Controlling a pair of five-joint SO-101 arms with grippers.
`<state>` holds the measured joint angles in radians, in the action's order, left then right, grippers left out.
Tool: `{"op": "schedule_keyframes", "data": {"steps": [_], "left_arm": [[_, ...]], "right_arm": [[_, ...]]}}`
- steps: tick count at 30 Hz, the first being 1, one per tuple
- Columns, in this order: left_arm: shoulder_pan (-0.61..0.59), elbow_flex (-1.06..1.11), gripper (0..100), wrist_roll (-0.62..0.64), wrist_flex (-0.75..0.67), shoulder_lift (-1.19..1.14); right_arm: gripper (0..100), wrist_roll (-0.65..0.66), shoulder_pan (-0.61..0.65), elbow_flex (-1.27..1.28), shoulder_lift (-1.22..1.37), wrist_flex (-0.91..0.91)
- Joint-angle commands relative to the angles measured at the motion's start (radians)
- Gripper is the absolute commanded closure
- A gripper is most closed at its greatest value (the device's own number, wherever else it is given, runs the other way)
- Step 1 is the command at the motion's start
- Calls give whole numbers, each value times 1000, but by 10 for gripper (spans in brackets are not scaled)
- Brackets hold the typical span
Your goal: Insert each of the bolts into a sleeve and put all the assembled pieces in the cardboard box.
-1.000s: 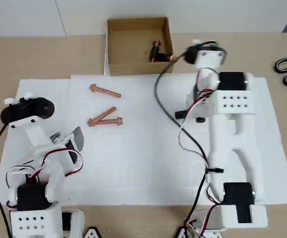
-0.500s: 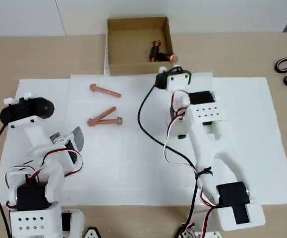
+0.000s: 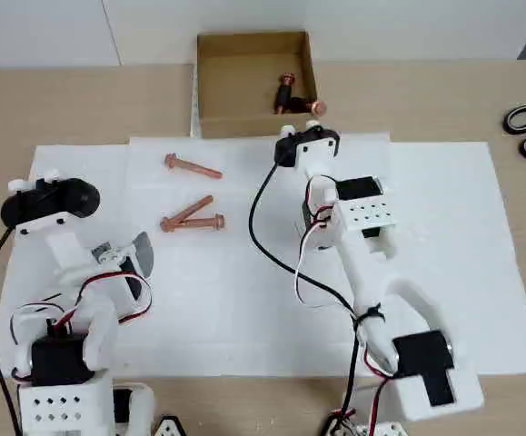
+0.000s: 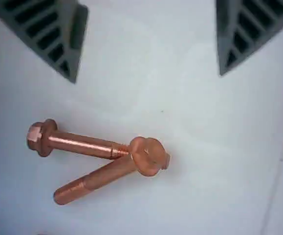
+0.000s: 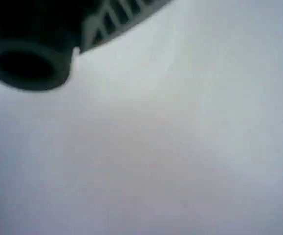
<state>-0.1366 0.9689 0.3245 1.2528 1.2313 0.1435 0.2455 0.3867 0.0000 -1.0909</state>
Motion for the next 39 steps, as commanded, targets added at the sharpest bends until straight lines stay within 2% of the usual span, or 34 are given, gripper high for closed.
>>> {"op": "schedule_keyframes", "data": {"steps": [1, 17, 27, 39], "left_arm": [[0, -7, 822, 0, -18, 11], [-5, -7, 822, 0, -18, 11], [-5, -7, 822, 0, -18, 11], [-3, -7, 822, 0, -18, 11]], "right_arm": [[876, 3, 1, -11, 39, 36], [876, 6, -2, -97, 143, 48], [873, 11, 2, -299, 147, -183], [873, 14, 2, -310, 150, -177]]}}
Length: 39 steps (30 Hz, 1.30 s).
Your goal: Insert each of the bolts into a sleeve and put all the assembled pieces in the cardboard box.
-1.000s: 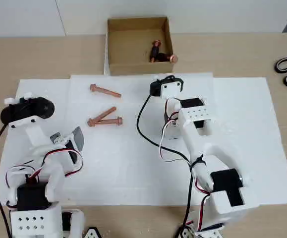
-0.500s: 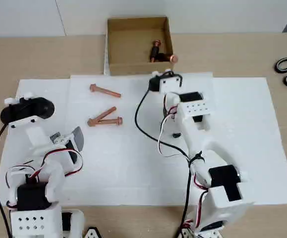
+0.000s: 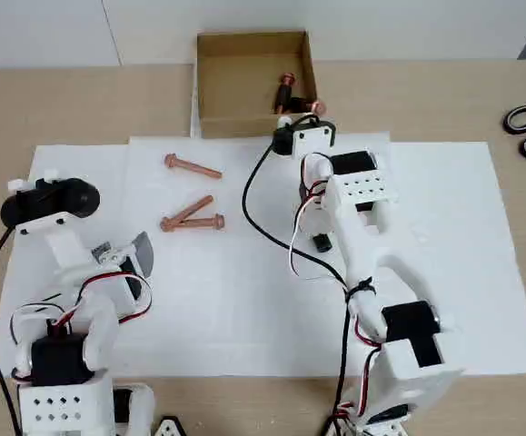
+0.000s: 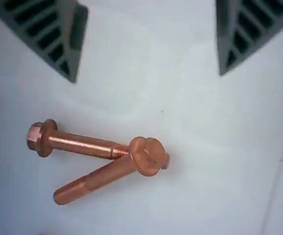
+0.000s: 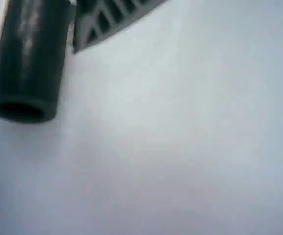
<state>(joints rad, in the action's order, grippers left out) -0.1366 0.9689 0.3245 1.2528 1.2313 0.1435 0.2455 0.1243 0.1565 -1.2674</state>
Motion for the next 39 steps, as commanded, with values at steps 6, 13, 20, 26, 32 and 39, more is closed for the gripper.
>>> {"op": "schedule_keyframes", "data": {"steps": [6, 13, 20, 26, 32, 39], "left_arm": [[0, -7, 822, 0, -18, 11], [-3, -7, 822, 0, -18, 11], [-6, -7, 822, 0, -18, 11], [-6, -7, 822, 0, -18, 11], [-6, -7, 822, 0, -18, 11], [-6, -7, 822, 0, -18, 11]], "right_arm": [[873, 12, 2, -66, 33, 8], [873, 6, 1, -219, 154, -79], [873, 5, 1, -321, 277, -145], [874, 5, -2, -373, 295, -199], [874, 3, -2, -377, 308, -197], [875, 3, -4, -384, 401, -193]]}}
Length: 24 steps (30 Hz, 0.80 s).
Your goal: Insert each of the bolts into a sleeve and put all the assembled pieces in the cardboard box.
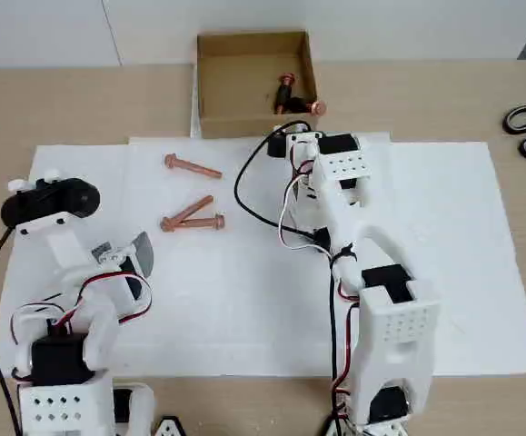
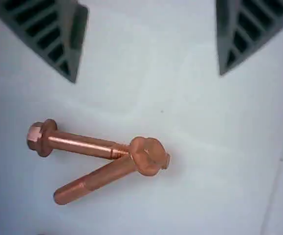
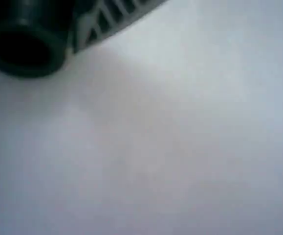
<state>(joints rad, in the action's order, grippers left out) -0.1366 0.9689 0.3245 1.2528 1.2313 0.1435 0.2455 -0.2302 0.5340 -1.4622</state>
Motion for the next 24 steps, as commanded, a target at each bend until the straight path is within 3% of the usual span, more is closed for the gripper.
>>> {"op": "schedule_keyframes", "data": {"steps": [1, 7, 10, 17, 24], "left_arm": [[-6, -7, 822, 0, -18, 11], [-6, -5, 822, 0, -18, 11], [-6, -7, 822, 0, -18, 11], [-6, -50, 822, 6, 3, 5], [5, -133, 820, 2, -11, -25]], "right_arm": [[875, 2, -4, -29, 35, 4], [890, 3, -4, -29, 58, 16], [998, 6, -4, -52, 54, 8], [991, 8, -4, -189, -4, -145], [992, 14, -5, -224, -120, -185]]}}
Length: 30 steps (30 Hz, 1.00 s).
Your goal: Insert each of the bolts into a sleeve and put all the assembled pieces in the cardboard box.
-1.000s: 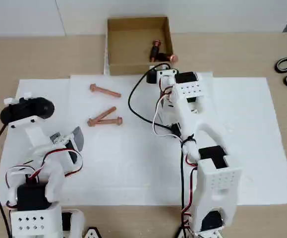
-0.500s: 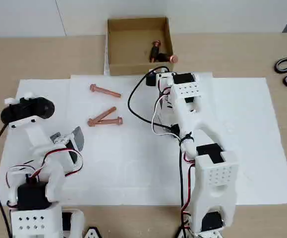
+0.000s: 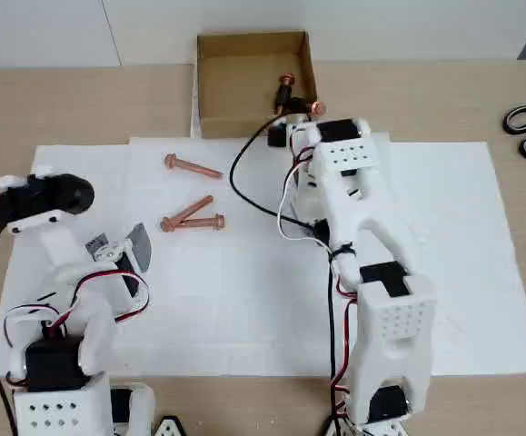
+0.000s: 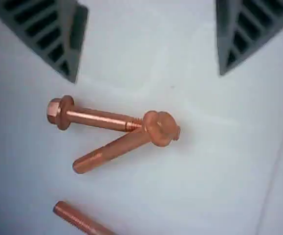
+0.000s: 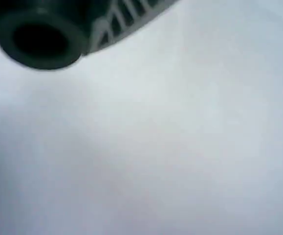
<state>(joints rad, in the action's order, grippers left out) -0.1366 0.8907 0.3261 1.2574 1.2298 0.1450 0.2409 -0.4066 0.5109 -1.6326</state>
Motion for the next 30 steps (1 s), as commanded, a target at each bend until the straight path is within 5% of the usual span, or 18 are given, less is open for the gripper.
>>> {"op": "schedule_keyframes", "data": {"steps": [1, 8, 30], "left_arm": [[8, -56, 820, 0, -26, -49], [80, -246, 822, 35, -66, -394], [147, -1369, 823, 582, -43, -1801]], "right_arm": [[992, 12, -5, -48, -107, -15], [992, 12, -27, -48, -114, -35], [992, 6, -117, -48, -116, -71]]}}
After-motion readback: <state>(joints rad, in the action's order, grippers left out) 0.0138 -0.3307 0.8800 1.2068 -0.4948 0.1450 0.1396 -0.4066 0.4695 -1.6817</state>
